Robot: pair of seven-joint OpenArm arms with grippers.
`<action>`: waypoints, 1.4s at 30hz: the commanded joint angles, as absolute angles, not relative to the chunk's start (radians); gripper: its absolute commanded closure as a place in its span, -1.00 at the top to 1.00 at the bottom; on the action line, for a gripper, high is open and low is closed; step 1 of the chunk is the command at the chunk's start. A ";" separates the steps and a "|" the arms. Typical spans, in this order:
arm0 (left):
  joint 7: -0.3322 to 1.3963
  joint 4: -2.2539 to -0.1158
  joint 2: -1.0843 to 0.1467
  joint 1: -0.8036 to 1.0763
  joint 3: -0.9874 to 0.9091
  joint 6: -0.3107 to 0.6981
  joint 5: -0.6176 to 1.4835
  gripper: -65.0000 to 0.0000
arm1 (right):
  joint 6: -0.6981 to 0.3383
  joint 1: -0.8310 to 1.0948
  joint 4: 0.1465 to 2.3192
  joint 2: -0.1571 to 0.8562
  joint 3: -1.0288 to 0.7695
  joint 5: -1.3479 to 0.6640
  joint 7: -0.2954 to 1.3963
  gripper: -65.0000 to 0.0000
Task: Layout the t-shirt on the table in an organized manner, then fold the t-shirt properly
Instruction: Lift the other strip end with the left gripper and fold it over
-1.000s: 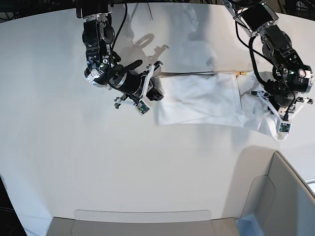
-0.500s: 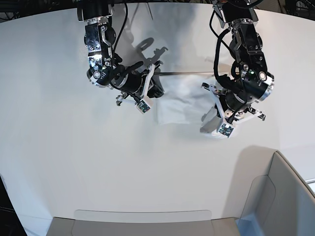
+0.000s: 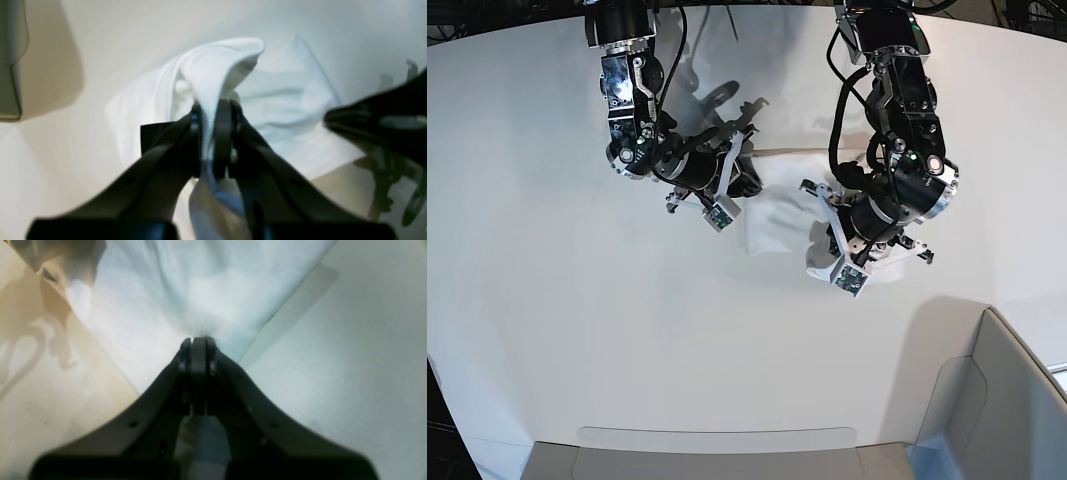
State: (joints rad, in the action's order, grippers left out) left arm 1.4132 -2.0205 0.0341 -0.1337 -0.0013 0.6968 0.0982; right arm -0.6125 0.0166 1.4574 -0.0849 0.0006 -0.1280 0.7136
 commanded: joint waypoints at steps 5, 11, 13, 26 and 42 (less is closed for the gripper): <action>1.396 -2.038 0.041 -0.130 0.110 0.698 0.111 -0.94 | -0.618 0.001 1.465 -0.091 -0.007 -0.131 0.705 -1.00; 1.396 -2.038 0.062 -0.153 0.048 0.698 0.105 -0.94 | -0.618 0.001 1.465 -0.091 -0.004 -0.131 0.705 -1.00; 1.396 -2.038 0.056 -0.185 -0.005 0.698 0.105 -0.94 | -0.618 0.004 1.465 -0.091 -0.002 -0.131 0.705 -1.00; 1.396 -2.041 -0.005 -0.254 -0.090 0.698 0.108 -0.94 | -0.616 0.002 1.465 -0.091 -0.007 -0.131 0.705 -1.00; 1.396 -2.045 -0.002 -0.110 0.245 0.698 0.111 -0.94 | -0.611 0.001 1.463 -0.091 -0.008 -0.131 0.705 -1.00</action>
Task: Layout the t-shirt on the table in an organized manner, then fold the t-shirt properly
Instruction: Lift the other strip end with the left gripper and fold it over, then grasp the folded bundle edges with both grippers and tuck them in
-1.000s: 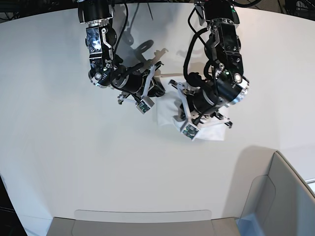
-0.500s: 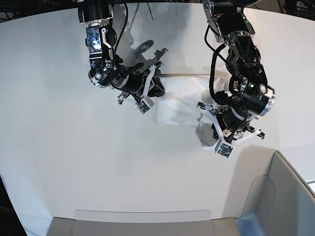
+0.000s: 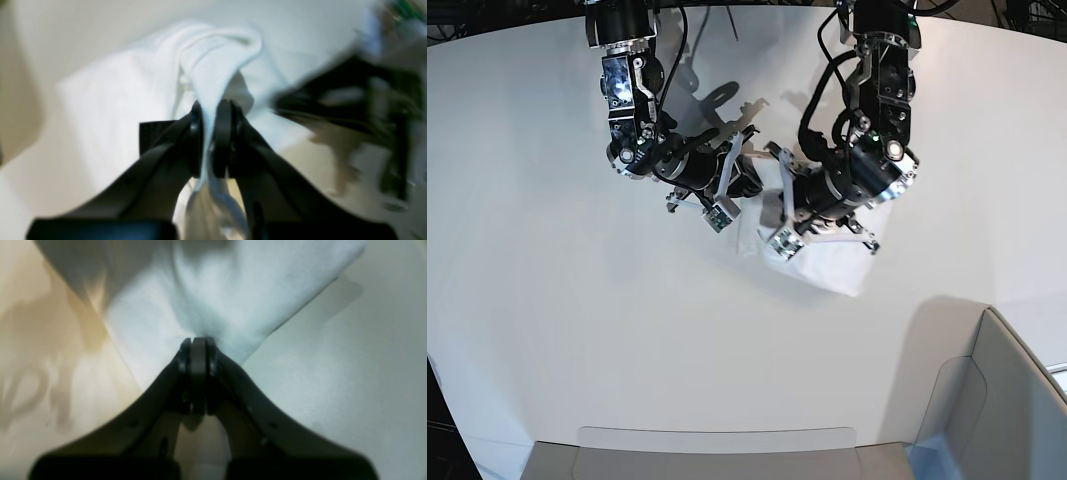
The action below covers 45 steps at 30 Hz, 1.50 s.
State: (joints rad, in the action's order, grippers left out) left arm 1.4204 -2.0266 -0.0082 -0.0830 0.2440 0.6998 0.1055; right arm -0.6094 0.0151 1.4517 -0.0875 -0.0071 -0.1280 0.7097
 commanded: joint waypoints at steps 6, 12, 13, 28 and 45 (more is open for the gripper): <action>1.396 -2.005 0.036 -0.056 0.292 0.698 0.104 -0.94 | -0.610 0.007 1.472 -0.091 -0.010 -0.133 0.705 -1.00; 1.331 -1.880 0.036 -0.061 0.189 0.698 0.107 -0.66 | -0.610 0.030 1.529 -0.108 -0.087 -0.157 0.705 -1.00; 1.322 -1.867 0.036 -0.061 0.185 0.698 0.107 -0.55 | -0.610 0.031 1.534 -0.107 -0.099 -0.173 0.705 -1.00; 1.300 -1.902 0.110 -0.130 0.105 0.698 0.105 -0.28 | -0.611 0.030 1.531 -0.105 -0.111 -0.188 0.705 -1.00; 1.254 -1.776 0.031 -0.200 -0.153 0.698 0.105 -0.28 | -0.618 0.028 1.535 -0.105 -0.113 -0.191 0.705 -1.00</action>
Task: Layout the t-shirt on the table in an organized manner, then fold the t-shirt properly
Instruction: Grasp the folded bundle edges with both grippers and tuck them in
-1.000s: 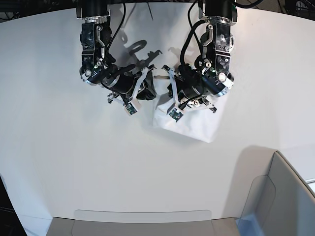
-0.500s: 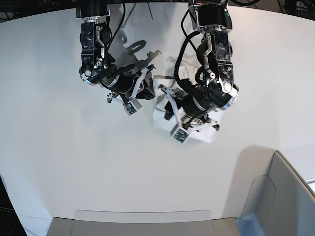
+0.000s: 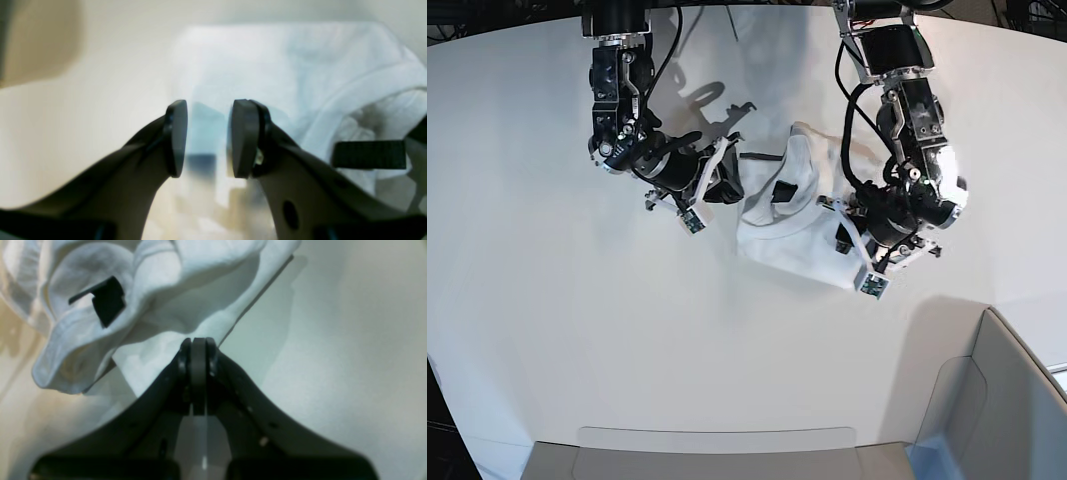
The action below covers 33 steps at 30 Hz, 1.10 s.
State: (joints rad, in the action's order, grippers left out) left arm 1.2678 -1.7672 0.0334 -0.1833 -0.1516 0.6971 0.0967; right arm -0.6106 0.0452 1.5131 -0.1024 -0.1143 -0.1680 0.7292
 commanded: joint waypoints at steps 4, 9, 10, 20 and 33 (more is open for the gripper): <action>1.110 -1.583 0.007 -0.200 -0.154 0.698 0.105 -0.28 | -0.618 0.030 1.547 -0.105 -0.113 -0.191 0.705 -1.00; 1.070 -1.546 -0.016 -0.225 -0.182 0.698 0.107 -0.28 | -0.618 0.051 1.596 -0.105 -0.113 -0.191 0.705 -1.00; 1.078 -1.564 -0.021 -0.237 -0.203 0.698 0.107 -0.28 | -0.618 0.053 1.603 -0.105 -0.113 -0.191 0.705 -1.00; 1.396 -1.920 -0.058 -0.320 -0.337 0.698 0.111 -0.28 | -0.618 0.059 1.615 -0.105 -0.113 -0.191 0.705 -1.00; 1.394 -1.971 -0.048 -0.042 -0.337 0.698 0.111 -0.50 | -0.625 0.001 1.718 -0.050 -0.105 -0.481 0.707 -1.00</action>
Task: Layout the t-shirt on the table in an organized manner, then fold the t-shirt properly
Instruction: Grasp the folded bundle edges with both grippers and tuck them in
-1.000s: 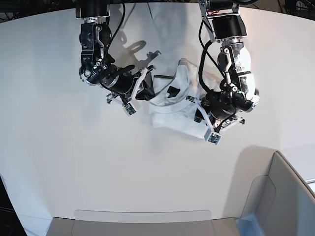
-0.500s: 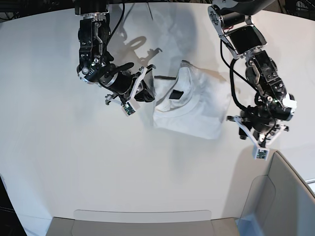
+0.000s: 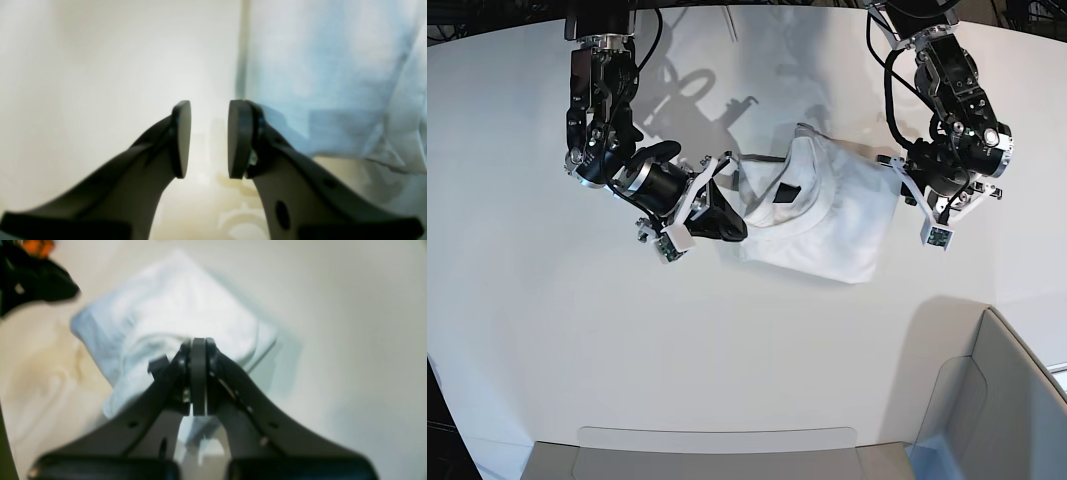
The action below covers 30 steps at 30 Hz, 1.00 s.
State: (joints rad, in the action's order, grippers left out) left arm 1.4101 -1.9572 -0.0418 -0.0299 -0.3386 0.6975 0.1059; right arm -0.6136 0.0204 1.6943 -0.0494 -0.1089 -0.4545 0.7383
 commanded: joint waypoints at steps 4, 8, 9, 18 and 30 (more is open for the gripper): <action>1.320 -1.867 -0.048 -0.045 -0.337 0.698 0.107 -0.62 | -0.698 -0.051 1.736 -0.028 -0.039 -0.573 0.714 -1.00; 1.320 -1.822 -0.050 -0.048 -0.343 0.698 0.110 -0.65 | -0.698 -0.110 1.699 -0.025 0.059 -0.581 0.713 -1.00; 1.323 -1.828 -0.050 -0.048 -0.343 0.698 0.110 -0.66 | -0.698 -0.128 1.676 -0.028 0.076 -0.581 0.710 -1.00; 1.334 -1.942 -0.048 -0.071 -0.344 0.698 0.110 -0.69 | -0.698 -0.265 1.283 -0.068 0.082 -0.584 0.630 -1.00; 1.396 -2.014 -0.030 -0.054 -0.335 0.698 0.176 -0.69 | -0.698 -0.326 1.018 -0.071 0.079 -0.584 0.544 -1.00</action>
State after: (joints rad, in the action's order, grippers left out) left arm 1.4109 -2.0006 -0.0299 -0.0456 -0.3386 0.6971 0.1604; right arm -0.6830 -0.2993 1.0058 -0.0666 0.0814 -0.5617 0.5713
